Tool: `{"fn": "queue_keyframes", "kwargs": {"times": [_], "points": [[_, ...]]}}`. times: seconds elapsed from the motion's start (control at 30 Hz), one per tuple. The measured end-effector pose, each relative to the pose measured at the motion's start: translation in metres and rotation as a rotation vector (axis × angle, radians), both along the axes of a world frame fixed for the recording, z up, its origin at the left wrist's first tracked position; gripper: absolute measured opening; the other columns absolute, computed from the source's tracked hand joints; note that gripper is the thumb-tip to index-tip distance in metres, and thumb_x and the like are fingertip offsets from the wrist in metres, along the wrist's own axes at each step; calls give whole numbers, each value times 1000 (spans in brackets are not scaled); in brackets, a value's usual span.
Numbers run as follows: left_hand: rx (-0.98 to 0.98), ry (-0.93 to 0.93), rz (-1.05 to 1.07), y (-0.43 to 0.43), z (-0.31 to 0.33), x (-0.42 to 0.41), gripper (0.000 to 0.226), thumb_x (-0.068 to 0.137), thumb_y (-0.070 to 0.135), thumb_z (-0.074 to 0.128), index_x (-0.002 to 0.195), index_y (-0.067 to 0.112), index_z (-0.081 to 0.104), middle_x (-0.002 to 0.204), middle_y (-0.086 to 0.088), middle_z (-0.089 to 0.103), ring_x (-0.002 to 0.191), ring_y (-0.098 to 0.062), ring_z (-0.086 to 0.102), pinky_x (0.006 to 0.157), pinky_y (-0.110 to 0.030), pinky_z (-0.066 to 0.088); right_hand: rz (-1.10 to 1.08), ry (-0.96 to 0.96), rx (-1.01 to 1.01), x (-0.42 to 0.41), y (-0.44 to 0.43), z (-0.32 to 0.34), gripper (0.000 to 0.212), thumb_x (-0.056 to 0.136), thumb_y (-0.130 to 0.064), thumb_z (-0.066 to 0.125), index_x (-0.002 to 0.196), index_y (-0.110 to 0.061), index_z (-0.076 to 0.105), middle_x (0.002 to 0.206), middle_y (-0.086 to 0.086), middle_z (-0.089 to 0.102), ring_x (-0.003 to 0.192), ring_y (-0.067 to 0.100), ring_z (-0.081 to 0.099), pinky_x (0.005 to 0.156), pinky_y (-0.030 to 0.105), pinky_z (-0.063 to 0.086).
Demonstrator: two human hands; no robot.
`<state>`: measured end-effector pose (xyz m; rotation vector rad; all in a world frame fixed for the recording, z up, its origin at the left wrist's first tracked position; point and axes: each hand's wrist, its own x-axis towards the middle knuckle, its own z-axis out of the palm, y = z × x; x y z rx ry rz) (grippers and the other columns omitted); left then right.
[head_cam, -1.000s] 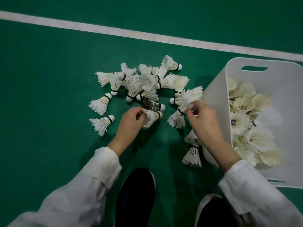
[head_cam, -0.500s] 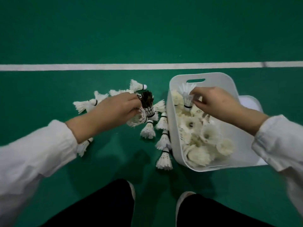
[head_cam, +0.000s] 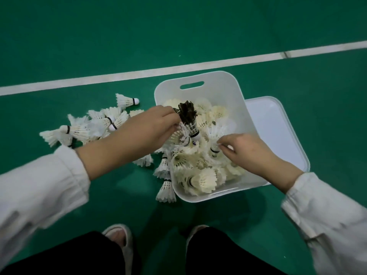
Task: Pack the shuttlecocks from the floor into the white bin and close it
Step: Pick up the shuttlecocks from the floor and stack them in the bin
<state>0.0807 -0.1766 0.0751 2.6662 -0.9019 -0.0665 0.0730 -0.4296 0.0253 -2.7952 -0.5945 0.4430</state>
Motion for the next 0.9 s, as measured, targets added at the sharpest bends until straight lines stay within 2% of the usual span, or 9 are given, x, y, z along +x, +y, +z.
{"fn": "queue_keyframes", "kwargs": {"times": [0.2, 0.3, 0.37, 0.43, 0.5, 0.6, 0.73, 0.83, 0.9], "points": [[-49, 69, 107, -22, -24, -19, 20, 93, 14, 45, 104, 4, 59, 104, -9, 58, 96, -25, 52, 80, -39, 46, 71, 175, -213, -1, 7, -29, 27, 95, -25, 43, 114, -23, 62, 119, 0, 63, 106, 25, 60, 83, 37, 52], [-35, 91, 142, -18, -29, -24, 20, 93, 13, 45, 105, 6, 59, 104, -7, 58, 97, -24, 51, 83, -38, 45, -8, 133, -75, 4, 6, -10, 34, 91, -34, 51, 122, -24, 57, 128, -5, 55, 110, 20, 57, 89, 39, 49], [-48, 97, 136, -18, -29, -25, 17, 93, 11, 47, 104, 5, 59, 103, -8, 58, 95, -25, 51, 83, -35, 43, -68, 4, 144, 2, 7, 11, 32, 89, -29, 55, 121, -25, 55, 127, -8, 53, 93, 12, 57, 83, 37, 49], [-78, 109, 112, -23, -27, -28, 16, 92, 9, 48, 103, 5, 59, 102, -7, 58, 93, -25, 51, 82, -32, 41, -12, -67, 329, -3, 13, 26, 36, 87, -17, 59, 122, -23, 54, 129, -10, 50, 78, 0, 46, 75, 32, 49], [-100, 130, 111, -30, -24, -31, 17, 91, 7, 50, 105, 5, 60, 103, -6, 58, 94, -25, 51, 82, -36, 44, 114, -44, 346, -4, 22, 28, 46, 84, -9, 62, 127, -20, 51, 136, -8, 46, 80, -1, 45, 75, 26, 46], [-128, 116, 90, -33, -23, -36, 13, 87, 1, 53, 96, 2, 62, 93, -11, 61, 83, -29, 54, 70, -44, 49, 161, -43, 269, -4, 31, 26, 47, 85, -10, 62, 129, -16, 47, 144, -7, 38, 96, 8, 52, 75, 32, 50], [-144, 123, 120, -23, -24, -43, 12, 87, 1, 53, 94, 3, 62, 91, -9, 61, 82, -25, 54, 69, -36, 45, 203, -36, 335, -1, 38, 24, 39, 83, -9, 63, 121, -14, 52, 129, -2, 50, 85, 0, 44, 72, 32, 49], [-192, 203, 277, -11, -20, -43, 15, 92, 13, 48, 95, 9, 62, 92, -1, 62, 83, -19, 57, 73, -34, 47, 170, -47, 243, 2, 37, 17, 19, 86, -13, 62, 104, -10, 62, 104, 4, 61, 90, 20, 57, 73, 35, 47], [-243, 231, 444, -1, -16, -37, 18, 93, 22, 47, 90, 13, 62, 82, 2, 62, 73, -16, 57, 66, -32, 48, 97, -67, 224, 3, 31, 15, 11, 86, -14, 61, 95, -9, 64, 96, 2, 61, 84, 22, 58, 68, 31, 43]]}}
